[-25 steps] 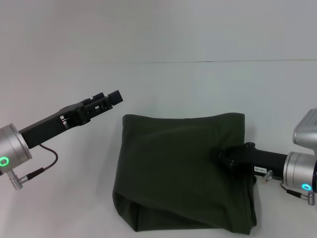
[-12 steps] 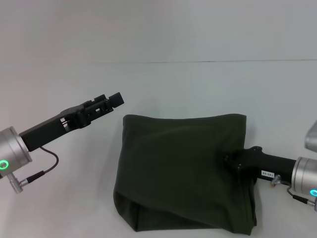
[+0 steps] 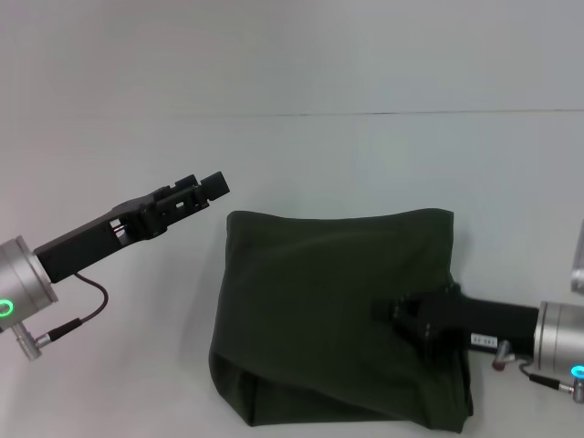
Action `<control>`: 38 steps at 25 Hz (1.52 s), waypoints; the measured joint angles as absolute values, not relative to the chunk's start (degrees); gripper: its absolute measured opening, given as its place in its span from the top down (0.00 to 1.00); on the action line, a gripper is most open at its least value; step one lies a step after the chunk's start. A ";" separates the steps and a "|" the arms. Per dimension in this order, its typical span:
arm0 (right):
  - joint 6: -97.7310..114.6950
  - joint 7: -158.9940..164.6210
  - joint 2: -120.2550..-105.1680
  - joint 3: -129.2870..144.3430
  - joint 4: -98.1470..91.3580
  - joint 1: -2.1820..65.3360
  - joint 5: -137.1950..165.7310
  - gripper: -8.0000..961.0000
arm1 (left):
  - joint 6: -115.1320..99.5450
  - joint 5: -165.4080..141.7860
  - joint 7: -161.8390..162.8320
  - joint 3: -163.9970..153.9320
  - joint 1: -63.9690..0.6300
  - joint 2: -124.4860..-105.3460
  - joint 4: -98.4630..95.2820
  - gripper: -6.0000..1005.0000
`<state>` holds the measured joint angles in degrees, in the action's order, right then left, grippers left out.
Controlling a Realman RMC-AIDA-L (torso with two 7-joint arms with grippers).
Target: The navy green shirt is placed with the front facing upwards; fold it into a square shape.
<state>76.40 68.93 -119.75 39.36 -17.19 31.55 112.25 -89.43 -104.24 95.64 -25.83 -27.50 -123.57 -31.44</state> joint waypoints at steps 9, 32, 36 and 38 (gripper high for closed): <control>74.03 68.45 -119.26 42.87 -17.61 28.07 112.25 0.99 | -89.48 -103.97 95.11 -25.85 -27.45 -123.66 -31.47 0.09; 83.79 64.62 -118.09 43.01 -21.15 23.74 113.55 0.98 | -89.84 -103.90 94.33 -25.83 -27.55 -123.66 -31.46 0.09; 83.66 64.54 -118.02 43.00 -21.52 23.23 115.83 0.98 | -89.78 -103.81 94.31 -25.84 -27.52 -123.68 -31.37 0.09; 83.16 64.52 -118.02 42.90 -21.56 23.12 117.36 0.98 | -89.71 -103.80 94.31 -25.84 -27.51 -123.72 -31.32 0.09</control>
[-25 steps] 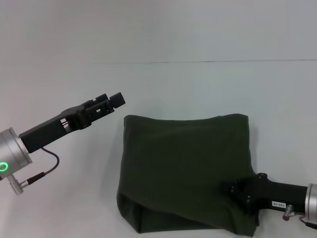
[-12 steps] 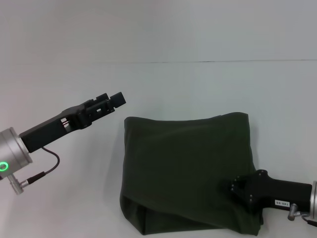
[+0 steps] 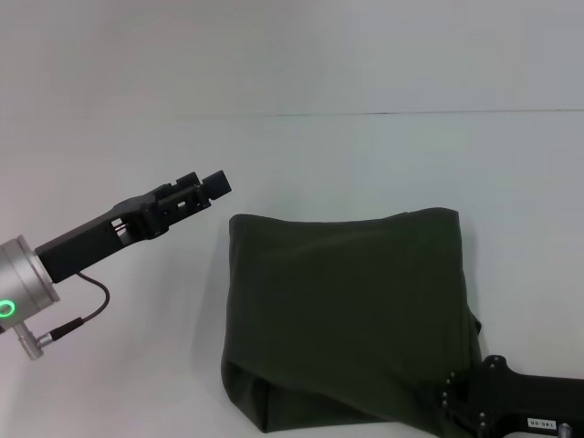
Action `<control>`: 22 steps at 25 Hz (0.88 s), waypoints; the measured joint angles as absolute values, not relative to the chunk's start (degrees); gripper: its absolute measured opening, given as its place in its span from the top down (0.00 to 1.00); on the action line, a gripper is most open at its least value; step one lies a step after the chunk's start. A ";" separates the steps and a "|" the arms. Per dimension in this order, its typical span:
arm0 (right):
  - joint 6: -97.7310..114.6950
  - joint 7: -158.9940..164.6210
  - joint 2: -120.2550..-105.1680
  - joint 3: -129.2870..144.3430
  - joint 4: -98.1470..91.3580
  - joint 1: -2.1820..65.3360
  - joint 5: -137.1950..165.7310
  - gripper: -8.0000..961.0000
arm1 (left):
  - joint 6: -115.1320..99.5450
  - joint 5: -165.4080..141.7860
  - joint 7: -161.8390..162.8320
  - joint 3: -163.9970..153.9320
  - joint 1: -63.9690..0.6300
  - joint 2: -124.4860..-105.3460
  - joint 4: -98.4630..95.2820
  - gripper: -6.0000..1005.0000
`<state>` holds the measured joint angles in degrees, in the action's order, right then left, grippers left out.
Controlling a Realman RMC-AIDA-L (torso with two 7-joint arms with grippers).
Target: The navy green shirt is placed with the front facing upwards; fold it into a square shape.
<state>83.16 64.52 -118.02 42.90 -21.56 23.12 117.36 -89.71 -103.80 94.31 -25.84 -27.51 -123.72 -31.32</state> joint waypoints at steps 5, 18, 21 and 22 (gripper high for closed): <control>81.42 64.51 -118.02 42.97 -21.56 22.74 118.18 0.98 | -89.60 -103.79 94.30 -25.84 -27.46 -123.74 -31.29 0.09; 90.51 63.87 -117.66 37.10 -24.22 22.20 117.85 0.98 | -95.49 -105.64 92.58 -26.11 -26.81 -122.95 -33.07 0.09; 93.39 64.03 -117.41 36.14 -24.99 22.07 117.85 0.98 | -101.77 -109.76 88.22 -26.29 -26.01 -122.52 -36.00 0.10; 94.32 64.04 -117.38 35.91 -25.17 22.05 117.85 0.98 | -104.29 -111.83 85.54 -26.28 -25.39 -122.47 -37.43 0.10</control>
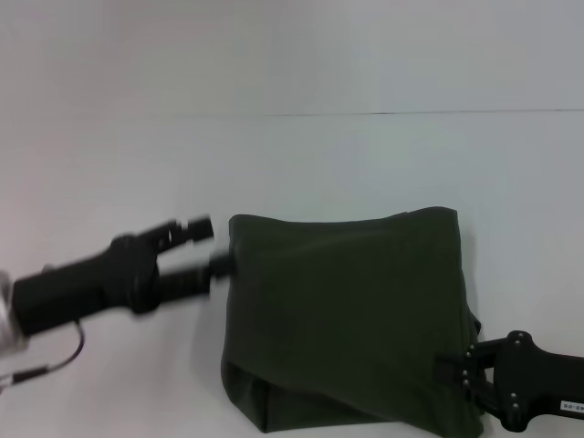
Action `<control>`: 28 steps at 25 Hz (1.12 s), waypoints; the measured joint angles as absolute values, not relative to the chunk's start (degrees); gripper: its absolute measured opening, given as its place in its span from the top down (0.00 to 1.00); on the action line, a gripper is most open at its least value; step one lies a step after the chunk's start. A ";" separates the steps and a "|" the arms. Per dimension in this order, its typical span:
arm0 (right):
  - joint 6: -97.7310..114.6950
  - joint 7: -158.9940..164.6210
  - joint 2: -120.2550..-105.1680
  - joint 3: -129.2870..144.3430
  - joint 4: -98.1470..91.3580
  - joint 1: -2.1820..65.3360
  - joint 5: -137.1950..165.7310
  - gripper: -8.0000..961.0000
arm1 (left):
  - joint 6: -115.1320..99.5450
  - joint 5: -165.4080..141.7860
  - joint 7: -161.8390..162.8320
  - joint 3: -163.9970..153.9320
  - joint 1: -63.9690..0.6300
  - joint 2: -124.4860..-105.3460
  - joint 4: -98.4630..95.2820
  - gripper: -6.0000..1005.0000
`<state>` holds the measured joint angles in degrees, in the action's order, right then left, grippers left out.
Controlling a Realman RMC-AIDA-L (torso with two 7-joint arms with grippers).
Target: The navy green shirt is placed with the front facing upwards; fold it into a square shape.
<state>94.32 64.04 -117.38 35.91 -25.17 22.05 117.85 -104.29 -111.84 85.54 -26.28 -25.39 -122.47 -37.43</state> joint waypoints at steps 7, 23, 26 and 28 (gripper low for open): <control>96.92 63.85 -118.24 35.77 -26.02 21.86 118.09 0.82 | -109.07 -115.53 61.14 -25.80 -16.71 -124.36 -41.38 0.10; 91.19 49.15 -119.52 35.27 -22.79 13.99 118.31 0.26 | -107.84 -127.99 52.90 -21.06 -13.02 -124.52 -39.25 0.09; 91.25 47.62 -119.52 33.97 -22.78 13.38 118.26 0.14 | -107.78 -128.31 52.87 -21.16 -13.47 -124.49 -39.15 0.09; 91.42 47.52 -119.52 33.55 -22.78 13.28 118.31 0.09 | -107.71 -128.38 52.46 -21.18 -13.58 -124.50 -39.09 0.09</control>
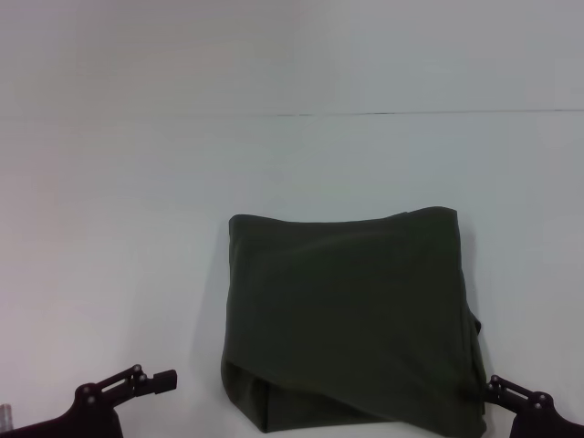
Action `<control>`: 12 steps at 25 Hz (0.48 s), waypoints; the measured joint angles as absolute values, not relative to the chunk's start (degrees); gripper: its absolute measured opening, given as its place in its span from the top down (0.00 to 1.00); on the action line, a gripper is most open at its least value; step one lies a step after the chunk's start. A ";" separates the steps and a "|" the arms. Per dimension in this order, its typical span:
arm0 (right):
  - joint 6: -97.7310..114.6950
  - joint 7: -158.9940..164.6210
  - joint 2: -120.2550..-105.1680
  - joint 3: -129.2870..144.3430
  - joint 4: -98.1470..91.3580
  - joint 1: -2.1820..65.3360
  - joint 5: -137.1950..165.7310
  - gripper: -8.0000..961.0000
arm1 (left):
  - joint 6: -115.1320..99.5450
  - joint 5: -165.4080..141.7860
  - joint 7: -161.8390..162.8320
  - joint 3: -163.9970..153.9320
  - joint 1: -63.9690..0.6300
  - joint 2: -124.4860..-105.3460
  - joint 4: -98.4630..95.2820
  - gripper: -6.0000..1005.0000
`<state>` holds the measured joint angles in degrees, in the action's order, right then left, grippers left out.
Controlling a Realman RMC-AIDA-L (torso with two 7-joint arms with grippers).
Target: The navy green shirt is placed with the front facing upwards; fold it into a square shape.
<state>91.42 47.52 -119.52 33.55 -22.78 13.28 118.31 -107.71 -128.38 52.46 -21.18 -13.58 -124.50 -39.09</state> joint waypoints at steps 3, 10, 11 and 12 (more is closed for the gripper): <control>91.84 47.23 -119.52 33.37 -23.04 13.21 118.17 0.01 | -107.61 -128.40 52.21 -21.17 -13.65 -124.51 -38.97 0.10; 92.40 46.30 -119.51 30.35 -23.53 12.87 117.92 0.01 | -104.39 -129.31 50.91 -21.44 -14.07 -124.45 -37.10 0.10; 92.43 46.10 -119.51 29.20 -23.54 12.78 117.92 0.01 | -103.99 -129.32 50.77 -21.46 -14.08 -124.45 -37.02 0.10; 92.46 45.86 -119.52 28.01 -23.55 12.69 117.91 0.01 | -103.66 -129.28 50.62 -21.42 -14.08 -124.45 -36.94 0.10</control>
<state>92.46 45.86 -119.52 28.01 -23.55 12.69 117.91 -103.66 -129.28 50.62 -21.42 -14.08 -124.45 -36.94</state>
